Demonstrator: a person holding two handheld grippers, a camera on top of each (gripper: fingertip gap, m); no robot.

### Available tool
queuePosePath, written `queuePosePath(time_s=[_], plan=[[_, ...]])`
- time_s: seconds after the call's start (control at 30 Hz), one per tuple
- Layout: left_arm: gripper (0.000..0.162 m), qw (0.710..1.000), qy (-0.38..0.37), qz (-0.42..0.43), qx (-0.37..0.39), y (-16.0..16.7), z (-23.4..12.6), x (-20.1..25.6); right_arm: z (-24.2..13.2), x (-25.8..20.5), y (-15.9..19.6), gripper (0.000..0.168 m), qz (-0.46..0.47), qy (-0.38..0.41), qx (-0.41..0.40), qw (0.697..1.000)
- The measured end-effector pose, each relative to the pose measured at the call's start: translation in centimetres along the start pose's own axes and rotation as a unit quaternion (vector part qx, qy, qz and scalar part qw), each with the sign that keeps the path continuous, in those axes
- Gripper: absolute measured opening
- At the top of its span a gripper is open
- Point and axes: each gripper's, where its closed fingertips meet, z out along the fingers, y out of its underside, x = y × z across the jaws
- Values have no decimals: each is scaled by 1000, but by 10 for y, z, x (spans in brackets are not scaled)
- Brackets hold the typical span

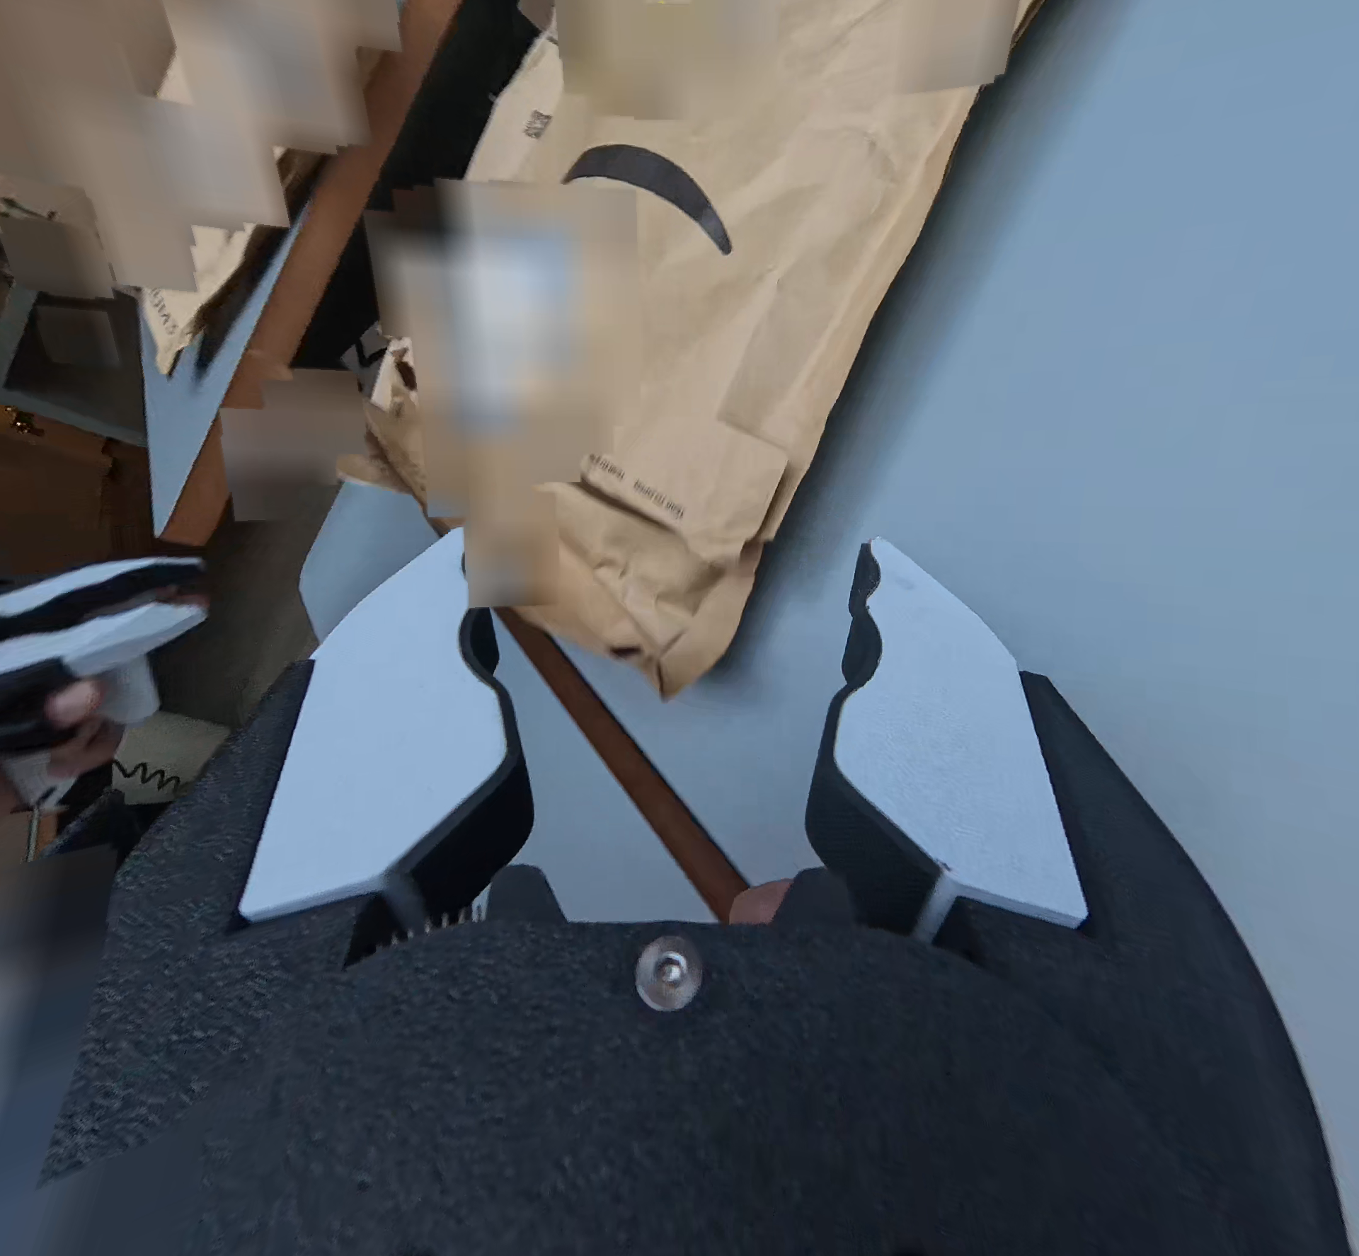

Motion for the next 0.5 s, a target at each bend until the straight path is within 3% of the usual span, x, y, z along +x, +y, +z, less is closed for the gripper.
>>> queuePosePath(time_s=[0.07, 0.17, 0.23, 0.27, 0.3, 0.4, 0.5], plan=[[46, 1000, 13, 1, 4, -1, -4, -13, 46, 16, -15, 91, 28, 24, -49, 998], [45, 999, 45, -17, 8, 0, -6, -15, 95, 32, -10, 87, 55, 63, -143, 986], [45, 997, 75, -26, 8, 1, -5, -8, 113, 36, 3, 53, 59, 84, -204, 974], [45, 996, 84, -23, 8, 2, -3, -6, 119, 36, 7, 16, 50, 85, -225, 969], [44, 996, 89, -18, 7, 3, -1, -4, 124, 28, 8, 0, 46, 56, -231, 970], [43, 994, 106, -9, 19, -5, 4, 2, 123, 4, -4, 0, 30, 10, -218, 975], [42, 991, 127, -10, 49, -28, 3, 8, 89, -30, -40, 0, -5, -32, -176, 984]])
